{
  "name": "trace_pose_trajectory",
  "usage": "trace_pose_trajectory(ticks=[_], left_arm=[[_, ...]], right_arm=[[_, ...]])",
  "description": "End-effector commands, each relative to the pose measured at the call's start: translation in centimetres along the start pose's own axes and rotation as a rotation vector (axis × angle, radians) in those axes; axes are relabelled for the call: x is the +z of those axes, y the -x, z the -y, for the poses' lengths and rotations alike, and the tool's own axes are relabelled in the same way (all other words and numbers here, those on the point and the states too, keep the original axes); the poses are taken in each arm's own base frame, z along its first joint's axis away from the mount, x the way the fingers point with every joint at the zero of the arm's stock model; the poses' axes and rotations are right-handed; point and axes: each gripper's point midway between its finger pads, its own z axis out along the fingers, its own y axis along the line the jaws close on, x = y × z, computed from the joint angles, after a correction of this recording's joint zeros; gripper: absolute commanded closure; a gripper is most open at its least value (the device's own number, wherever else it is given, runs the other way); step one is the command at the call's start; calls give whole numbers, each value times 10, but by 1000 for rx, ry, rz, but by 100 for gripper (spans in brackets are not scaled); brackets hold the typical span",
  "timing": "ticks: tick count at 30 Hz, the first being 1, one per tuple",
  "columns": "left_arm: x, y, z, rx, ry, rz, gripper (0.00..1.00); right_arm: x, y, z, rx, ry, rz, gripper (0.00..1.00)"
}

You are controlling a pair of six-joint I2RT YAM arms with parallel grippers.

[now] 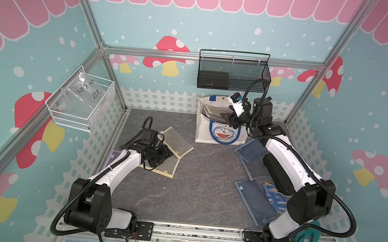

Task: Put the pencil pouch into the canvas bag
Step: Place the pencil pouch in the canvas bag, then move the pencil pouch to the center of the board.

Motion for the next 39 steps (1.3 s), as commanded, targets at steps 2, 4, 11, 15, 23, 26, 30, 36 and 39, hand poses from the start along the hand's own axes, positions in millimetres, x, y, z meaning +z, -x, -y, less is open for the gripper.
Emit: trace_pose_trajectory(ticks=[2, 4, 11, 15, 23, 26, 30, 36, 39], left_arm=[[20, 38, 18, 58, -26, 48, 34], [34, 53, 24, 54, -41, 66, 36], [83, 96, 25, 16, 20, 92, 41], [101, 103, 20, 30, 156, 90, 45], [110, 82, -3, 16, 446, 91, 55], [116, 73, -5, 10, 459, 74, 49], [118, 66, -9, 2, 466, 56, 44], [123, 51, -20, -2, 490, 15, 42], [117, 47, -17, 24, 496, 22, 41]], right_arm=[[-19, 7, -59, 116, 130, 53, 15], [-21, 2, -73, 152, 144, 43, 12], [-33, 6, -92, 257, 143, 62, 9], [-45, 4, -88, 240, 99, 56, 8], [-65, -1, -84, 216, 33, 80, 7], [-65, -1, -84, 207, 35, 81, 7], [-67, 2, -84, 192, 31, 86, 7], [-67, -1, -84, 198, 27, 83, 7], [-69, 0, -83, 195, 21, 88, 6]])
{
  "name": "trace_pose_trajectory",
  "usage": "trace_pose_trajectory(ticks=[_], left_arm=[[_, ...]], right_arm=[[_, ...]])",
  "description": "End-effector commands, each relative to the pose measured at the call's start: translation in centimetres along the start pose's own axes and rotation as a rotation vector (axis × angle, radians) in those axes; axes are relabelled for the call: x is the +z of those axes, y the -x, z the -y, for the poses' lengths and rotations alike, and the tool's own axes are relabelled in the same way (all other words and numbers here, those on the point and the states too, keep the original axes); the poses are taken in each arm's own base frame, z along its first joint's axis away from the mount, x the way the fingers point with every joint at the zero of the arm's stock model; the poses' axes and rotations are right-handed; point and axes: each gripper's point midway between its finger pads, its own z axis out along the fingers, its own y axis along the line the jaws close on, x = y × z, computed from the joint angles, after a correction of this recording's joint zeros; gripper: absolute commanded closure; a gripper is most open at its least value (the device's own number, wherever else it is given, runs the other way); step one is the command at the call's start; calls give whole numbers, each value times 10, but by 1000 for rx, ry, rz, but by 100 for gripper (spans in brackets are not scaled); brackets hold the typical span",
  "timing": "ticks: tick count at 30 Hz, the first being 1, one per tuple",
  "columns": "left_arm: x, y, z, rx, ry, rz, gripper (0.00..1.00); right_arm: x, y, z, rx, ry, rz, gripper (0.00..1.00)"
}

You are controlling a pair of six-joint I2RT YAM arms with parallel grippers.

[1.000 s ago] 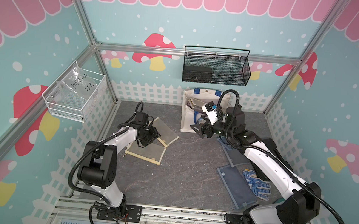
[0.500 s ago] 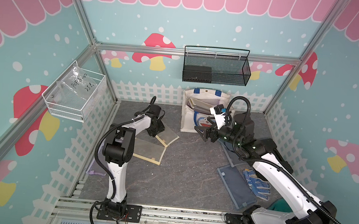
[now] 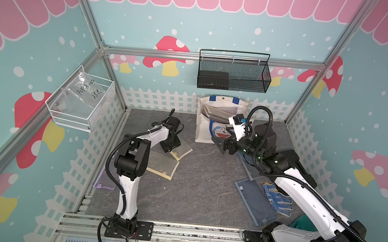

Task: Put the pencil pouch into the canvas bag
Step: Move the pencil pouch to the center of the board.

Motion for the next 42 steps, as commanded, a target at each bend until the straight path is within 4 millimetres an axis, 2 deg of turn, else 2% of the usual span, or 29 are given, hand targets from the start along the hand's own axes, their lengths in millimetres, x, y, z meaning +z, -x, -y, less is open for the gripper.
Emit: trace_pose_trajectory(ticks=[1, 8, 12, 14, 19, 22, 26, 29, 35, 38, 42], left_arm=[[8, -24, -22, 16, 88, -60, 41], [15, -58, -8, 77, 37, -158, 45], [13, -92, 0, 118, 4, -196, 47], [11, -115, 4, 157, -6, -217, 48], [3, -181, 14, 240, -64, -293, 49], [-6, -210, 26, 255, -141, -342, 50], [-23, -232, 36, 317, -199, -374, 50], [-39, -238, 39, 340, -240, -379, 50], [-77, -229, 43, 360, -331, -355, 49], [-81, -219, 38, 358, -330, -338, 46], [-76, -202, 32, 327, -342, -326, 43]], right_arm=[[-7, 4, -1, -15, -12, 22, 7], [-9, -2, 3, 11, -34, 16, 6], [-11, -15, 3, 77, -38, -10, 7], [-10, -34, 0, 127, -18, -46, 7], [-6, -105, 3, 286, -34, -182, 7], [-1, -145, 4, 360, -39, -262, 7], [7, -184, 5, 423, -33, -353, 8], [12, -202, 8, 446, -45, -394, 8], [22, -221, 17, 503, -56, -438, 8], [25, -230, 28, 562, -62, -443, 7], [31, -238, 40, 609, -53, -440, 6]])
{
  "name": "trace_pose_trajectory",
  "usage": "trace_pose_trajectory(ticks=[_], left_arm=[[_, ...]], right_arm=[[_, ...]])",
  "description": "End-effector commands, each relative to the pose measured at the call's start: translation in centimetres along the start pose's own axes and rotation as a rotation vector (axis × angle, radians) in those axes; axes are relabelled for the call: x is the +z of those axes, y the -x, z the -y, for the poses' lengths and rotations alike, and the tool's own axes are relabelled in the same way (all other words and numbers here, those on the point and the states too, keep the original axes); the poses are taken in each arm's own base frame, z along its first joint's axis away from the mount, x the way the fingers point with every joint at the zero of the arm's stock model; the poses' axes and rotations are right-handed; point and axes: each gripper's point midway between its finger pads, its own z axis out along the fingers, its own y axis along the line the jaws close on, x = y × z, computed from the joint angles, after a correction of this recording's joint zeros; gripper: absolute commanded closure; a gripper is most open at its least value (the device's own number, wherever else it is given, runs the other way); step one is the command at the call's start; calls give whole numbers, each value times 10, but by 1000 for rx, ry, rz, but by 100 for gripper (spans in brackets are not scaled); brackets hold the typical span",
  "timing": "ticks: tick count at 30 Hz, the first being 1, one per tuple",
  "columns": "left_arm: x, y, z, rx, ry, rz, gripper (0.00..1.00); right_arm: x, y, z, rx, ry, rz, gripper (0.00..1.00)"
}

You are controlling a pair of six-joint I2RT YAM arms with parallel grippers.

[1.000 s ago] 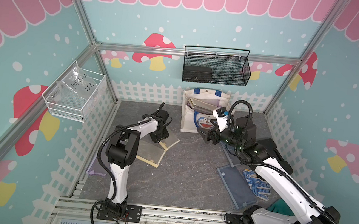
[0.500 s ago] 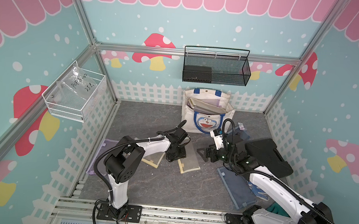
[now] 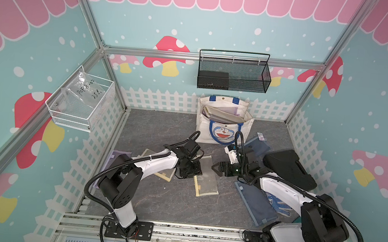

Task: Put the pencil pouch into the canvas bag
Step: Move the pencil pouch to the center of the board, then pick up the pencil pouch from the center of the board.

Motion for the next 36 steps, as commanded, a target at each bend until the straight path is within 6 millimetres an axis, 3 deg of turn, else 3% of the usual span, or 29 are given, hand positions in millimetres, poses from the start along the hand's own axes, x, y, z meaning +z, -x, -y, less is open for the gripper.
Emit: trace_pose_trajectory(ticks=[1, 9, 12, 22, 29, 36], left_arm=[[0, 7, -16, -9, 6, -5, 41], [18, 31, -25, -36, 5, 27, 37], [27, 33, -35, -93, 3, 43, 38], [54, 31, -29, -145, -81, 16, 45], [70, 15, -24, -160, -109, -8, 55], [77, 8, -27, -167, -99, -7, 73]], right_arm=[[10, -1, 1, 38, 55, -8, 5], [35, -13, 14, 74, 61, -68, 7], [40, -17, 18, 71, 56, -86, 7], [63, -24, 25, 97, 78, -134, 12], [75, -33, 15, 104, 145, -177, 16], [61, -36, 1, 114, 202, -162, 25]])
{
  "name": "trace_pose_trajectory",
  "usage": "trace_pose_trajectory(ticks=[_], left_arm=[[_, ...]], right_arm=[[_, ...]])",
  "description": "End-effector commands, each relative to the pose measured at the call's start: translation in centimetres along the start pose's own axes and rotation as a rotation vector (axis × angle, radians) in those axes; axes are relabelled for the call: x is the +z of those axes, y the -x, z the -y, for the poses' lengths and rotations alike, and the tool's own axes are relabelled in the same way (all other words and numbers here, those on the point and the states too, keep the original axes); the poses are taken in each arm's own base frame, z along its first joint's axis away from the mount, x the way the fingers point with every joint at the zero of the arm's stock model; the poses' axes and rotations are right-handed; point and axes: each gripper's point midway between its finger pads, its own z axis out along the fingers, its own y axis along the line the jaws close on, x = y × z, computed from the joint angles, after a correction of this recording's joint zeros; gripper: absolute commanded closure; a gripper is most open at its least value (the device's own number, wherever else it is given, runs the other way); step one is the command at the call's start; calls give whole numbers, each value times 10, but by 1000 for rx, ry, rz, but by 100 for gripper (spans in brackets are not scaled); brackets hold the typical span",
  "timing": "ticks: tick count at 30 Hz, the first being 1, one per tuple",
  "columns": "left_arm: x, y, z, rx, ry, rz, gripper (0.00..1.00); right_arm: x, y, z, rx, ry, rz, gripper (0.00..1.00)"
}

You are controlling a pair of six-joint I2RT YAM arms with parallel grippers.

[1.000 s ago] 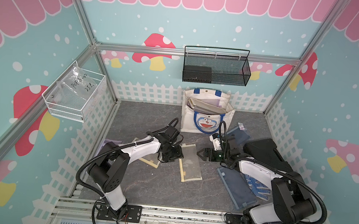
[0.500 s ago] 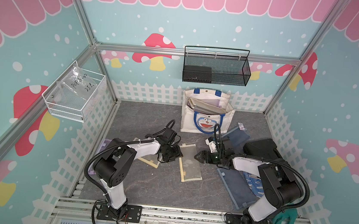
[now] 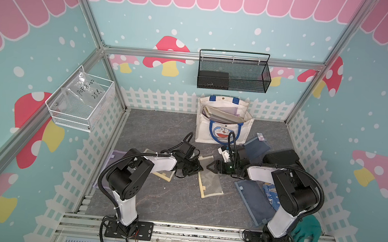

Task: Put the pencil pouch into the canvas bag
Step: Pick up the pencil pouch from the center of the board.

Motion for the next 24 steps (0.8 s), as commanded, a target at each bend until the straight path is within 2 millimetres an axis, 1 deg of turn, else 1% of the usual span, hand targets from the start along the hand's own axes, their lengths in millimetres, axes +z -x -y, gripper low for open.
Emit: trace_pose_trajectory(ticks=[1, 4, 8, 10, 13, 15, 18, 24], left_arm=[[14, -14, -40, -73, 112, -32, 76], [12, -13, -37, -71, 102, -26, 84], [2, -9, -25, -44, 71, -6, 91], [-6, -9, -17, -22, 48, 3, 95], [-14, -11, -7, 3, 15, 4, 97], [-15, -13, 0, 20, -9, -1, 99], [-14, -16, 4, 40, -25, -7, 100], [-19, -15, 19, 53, -90, 23, 100]], right_arm=[[-4, -15, -9, 24, 33, -34, 26], [-11, -15, -15, 13, 42, -21, 29], [-19, -14, -23, 1, 54, -3, 31], [-23, -13, -27, -10, 64, 4, 39], [-24, -13, -30, -24, 76, 4, 51], [-22, -15, -27, -23, 72, -4, 55], [-18, -18, -22, -16, 62, -15, 61], [-17, -26, -19, -11, 62, -32, 64]])
